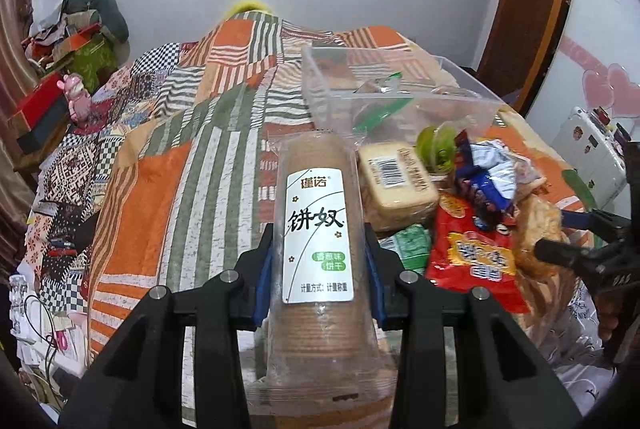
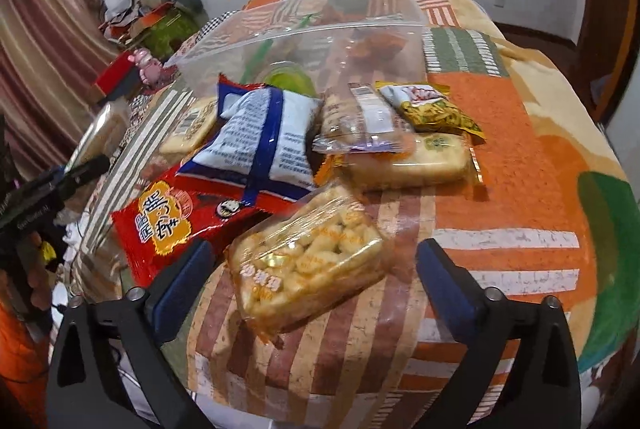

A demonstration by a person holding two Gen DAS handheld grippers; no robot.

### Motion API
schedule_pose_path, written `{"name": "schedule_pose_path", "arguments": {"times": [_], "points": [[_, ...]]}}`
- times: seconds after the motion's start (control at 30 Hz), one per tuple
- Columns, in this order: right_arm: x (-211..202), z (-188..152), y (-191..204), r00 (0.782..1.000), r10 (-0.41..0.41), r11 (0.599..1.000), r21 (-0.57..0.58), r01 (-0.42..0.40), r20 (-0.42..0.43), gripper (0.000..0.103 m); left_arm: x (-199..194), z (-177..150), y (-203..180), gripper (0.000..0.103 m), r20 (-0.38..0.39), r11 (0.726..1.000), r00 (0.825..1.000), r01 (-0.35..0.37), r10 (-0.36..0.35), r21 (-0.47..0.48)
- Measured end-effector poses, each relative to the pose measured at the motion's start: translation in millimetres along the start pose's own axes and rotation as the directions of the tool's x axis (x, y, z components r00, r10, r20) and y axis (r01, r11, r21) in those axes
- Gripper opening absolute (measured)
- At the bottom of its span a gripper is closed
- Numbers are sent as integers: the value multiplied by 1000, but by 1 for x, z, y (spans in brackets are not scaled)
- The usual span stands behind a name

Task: Organize snacks
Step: 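Lift the puffed-cookie bag with the right tool while the left tool carries the tube toward the box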

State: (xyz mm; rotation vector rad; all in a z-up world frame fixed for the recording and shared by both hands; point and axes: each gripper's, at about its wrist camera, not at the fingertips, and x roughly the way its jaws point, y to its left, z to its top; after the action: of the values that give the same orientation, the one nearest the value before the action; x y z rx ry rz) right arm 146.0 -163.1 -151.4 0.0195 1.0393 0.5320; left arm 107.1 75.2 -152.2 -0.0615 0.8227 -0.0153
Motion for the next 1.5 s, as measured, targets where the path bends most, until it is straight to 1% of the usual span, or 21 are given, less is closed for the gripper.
{"name": "schedule_pose_path", "arguments": {"times": [0.13,0.17,0.2,0.27,0.3,0.53,0.73,0.9,1.13,1.17,1.2,1.3,1.33,1.4,1.5], "points": [[9,-1,7,999,-47,997,-62,48,6,102,-3,3,-10,39,2,1000,1000,0,0,9],[9,-1,7,998,-55,996,-69,56,12,95,-4,4,-11,39,3,1000,1000,1,-1,8],[9,0,6,999,-49,996,-76,50,15,84,-5,5,-13,39,5,1000,1000,2,-2,9],[6,1,1,999,-32,997,-71,33,17,77,-6,8,-18,39,10,1000,1000,5,-5,12],[4,1,-1,1000,-24,998,-66,25,18,76,-6,10,-20,39,12,1000,1000,7,-7,14],[-21,5,-25,997,-37,999,-34,40,66,75,-5,32,-34,39,43,999,999,29,-30,20],[-48,27,-43,986,-55,998,-7,57,156,75,2,56,-40,39,74,999,997,37,-37,12],[-55,55,-45,973,-65,998,-3,68,220,75,10,79,-41,39,102,1000,995,21,-22,10],[-49,95,-43,955,-66,997,-18,75,289,75,30,111,-44,39,135,1000,991,17,-18,12],[-47,100,-42,954,-65,997,-21,75,294,75,33,115,-45,33,144,1000,989,18,-19,12],[-43,107,-40,952,-60,997,-26,71,299,75,35,118,-45,33,151,1000,988,19,-21,13],[-29,124,-36,953,-53,997,-35,67,297,75,45,131,-46,33,165,999,986,33,-35,17],[-25,127,-36,955,-53,997,-35,66,293,75,51,136,-46,33,163,999,986,27,-29,18],[-14,134,-33,959,-52,997,-35,64,279,75,59,140,-43,33,150,1000,988,18,-20,15],[-4,138,-30,964,-43,998,-42,56,262,75,68,138,-33,33,118,999,993,33,-31,-13]]}}
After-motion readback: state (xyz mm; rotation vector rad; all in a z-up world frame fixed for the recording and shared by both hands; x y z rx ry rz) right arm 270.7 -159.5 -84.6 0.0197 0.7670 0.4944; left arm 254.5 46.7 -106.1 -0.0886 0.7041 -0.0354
